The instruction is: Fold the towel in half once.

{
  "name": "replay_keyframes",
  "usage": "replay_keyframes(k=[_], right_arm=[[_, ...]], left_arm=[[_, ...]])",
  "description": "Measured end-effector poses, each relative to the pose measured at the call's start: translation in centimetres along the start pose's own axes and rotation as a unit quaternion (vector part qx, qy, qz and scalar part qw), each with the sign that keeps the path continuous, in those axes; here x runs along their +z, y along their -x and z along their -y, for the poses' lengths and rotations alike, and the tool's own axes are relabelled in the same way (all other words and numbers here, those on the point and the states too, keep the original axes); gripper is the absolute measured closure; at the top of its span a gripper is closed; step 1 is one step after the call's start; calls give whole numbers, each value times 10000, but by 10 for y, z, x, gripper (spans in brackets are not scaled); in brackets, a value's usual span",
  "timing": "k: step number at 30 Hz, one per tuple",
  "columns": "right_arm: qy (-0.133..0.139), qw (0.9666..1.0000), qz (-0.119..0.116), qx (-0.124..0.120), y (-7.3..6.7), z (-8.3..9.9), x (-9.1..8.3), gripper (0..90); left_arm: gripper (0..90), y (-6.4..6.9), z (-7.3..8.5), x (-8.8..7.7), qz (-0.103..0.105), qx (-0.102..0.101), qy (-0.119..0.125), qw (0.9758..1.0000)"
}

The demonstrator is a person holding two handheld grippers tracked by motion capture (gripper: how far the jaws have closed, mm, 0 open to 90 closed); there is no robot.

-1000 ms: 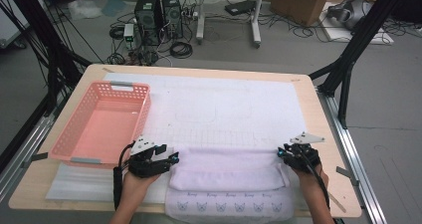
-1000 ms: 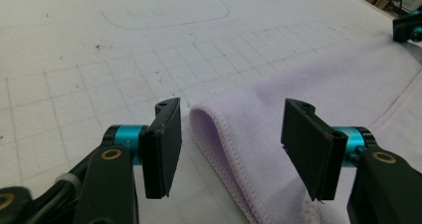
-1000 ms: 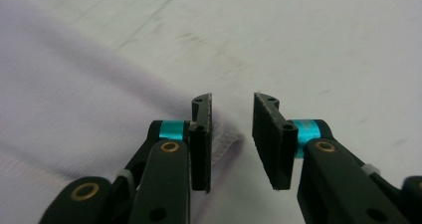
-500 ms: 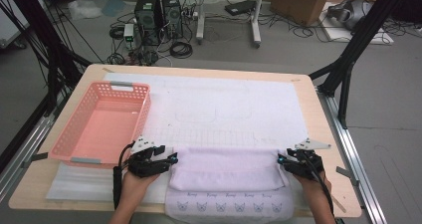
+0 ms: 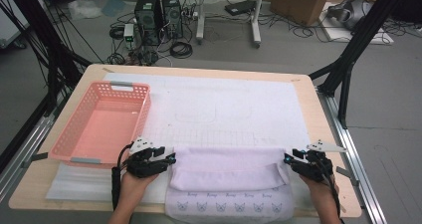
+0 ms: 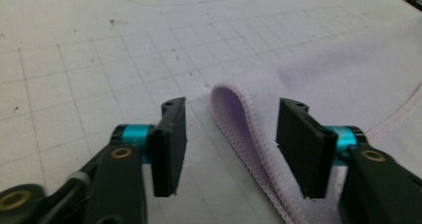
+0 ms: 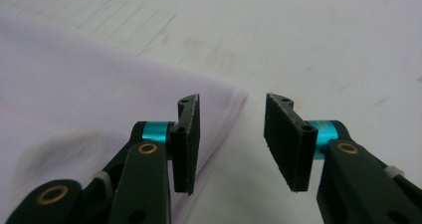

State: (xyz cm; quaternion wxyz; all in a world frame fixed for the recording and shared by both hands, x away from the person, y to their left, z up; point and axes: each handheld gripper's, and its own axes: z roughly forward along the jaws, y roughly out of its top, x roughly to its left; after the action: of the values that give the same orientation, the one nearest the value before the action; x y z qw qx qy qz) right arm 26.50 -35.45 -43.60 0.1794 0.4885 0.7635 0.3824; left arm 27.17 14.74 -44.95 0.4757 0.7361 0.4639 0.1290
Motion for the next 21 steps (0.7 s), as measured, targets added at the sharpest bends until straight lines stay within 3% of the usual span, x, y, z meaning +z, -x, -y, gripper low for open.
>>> replay_keyframes(k=[3,8,12,14,16,18,19,21], right_arm=[[-217,9992,-321,42,-2,4,9,461],[-333,9989,-63,-317,-11,4,11,475],[-396,9986,6,-339,-16,3,10,546],[-424,9983,-37,-392,-18,3,9,654],[-461,9981,-208,-343,-22,3,9,810],[-468,9979,-170,-404,-25,3,9,829],[-464,9980,-202,-381,-24,3,9,836],[-365,9985,-266,-302,-20,4,9,847]], left_arm=[[482,1,0,6,40,-75,-189,9998],[434,9,-1,13,5,108,-325,9994],[436,17,-1,16,-203,366,-390,9984],[536,21,-1,16,-305,524,-395,9974],[654,24,-1,17,-267,625,-441,9967],[781,23,-1,18,-68,443,-471,9979],[830,23,-1,18,-77,389,-479,9981],[846,22,-5,19,-136,340,-431,9984]])
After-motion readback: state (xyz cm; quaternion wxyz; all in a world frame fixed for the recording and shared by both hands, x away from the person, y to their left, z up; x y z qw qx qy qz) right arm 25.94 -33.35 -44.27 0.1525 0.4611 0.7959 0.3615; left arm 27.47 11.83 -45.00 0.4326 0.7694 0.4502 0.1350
